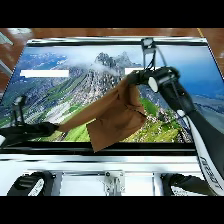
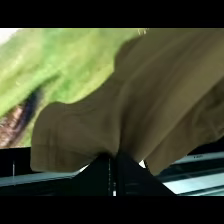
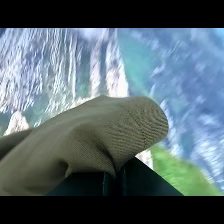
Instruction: Fold the shirts.
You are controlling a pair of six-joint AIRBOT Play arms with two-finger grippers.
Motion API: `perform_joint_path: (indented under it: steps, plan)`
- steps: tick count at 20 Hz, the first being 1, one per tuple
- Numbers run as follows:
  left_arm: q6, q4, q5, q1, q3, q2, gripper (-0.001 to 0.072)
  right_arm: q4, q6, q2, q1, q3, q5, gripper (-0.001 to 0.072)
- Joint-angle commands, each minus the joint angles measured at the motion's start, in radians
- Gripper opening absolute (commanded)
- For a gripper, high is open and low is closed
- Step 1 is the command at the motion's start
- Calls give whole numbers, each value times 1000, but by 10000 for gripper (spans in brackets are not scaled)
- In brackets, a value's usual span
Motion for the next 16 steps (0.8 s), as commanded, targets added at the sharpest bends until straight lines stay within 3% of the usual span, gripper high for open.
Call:
perform_joint_path:
  steps: [1, 2, 3, 4, 5, 6, 7, 8, 11, 12, 14, 16]
  plan:
    - [-8, -41, 87, -38, -98, -1, 41, 113, 25, -77, -1, 0, 52, 250]
    - [-9, -42, 106, -38, -98, 0, 41, 103, -20, -56, -2, 0, 104, 534]
    - [-8, -42, 134, -38, -98, 0, 41, 84, -126, -24, -3, 0, 181, 682]
    - [-8, -42, 164, -38, -98, 0, 41, 32, -203, 14, -3, 0, 290, 682]
    - [-8, -42, 195, -38, -98, 0, 41, -27, -204, 49, -3, 0, 430, 680]
    - [-8, -42, 223, -38, -98, 0, 41, -66, -201, 77, -8, -8, 546, 622]
    - [-8, -42, 251, -38, -98, 0, 42, -55, -202, 108, -25, -44, 629, 458]
    - [-8, -42, 269, -38, -98, 0, 41, 36, -200, 144, -55, -113, 655, 443]
    - [-4, -42, 284, -38, -98, 0, 42, 560, -194, 255, -148, -456, 550, 474]
    - [-4, -42, 284, -38, -98, 0, 42, 710, -191, 280, -154, -571, 460, 700]
    - [2, -42, 283, -38, -98, 0, 42, 916, -185, 294, -149, -732, 286, 697]
    - [11, -42, 284, -38, -98, 0, 41, 1003, -185, 282, -121, -816, 168, 697]
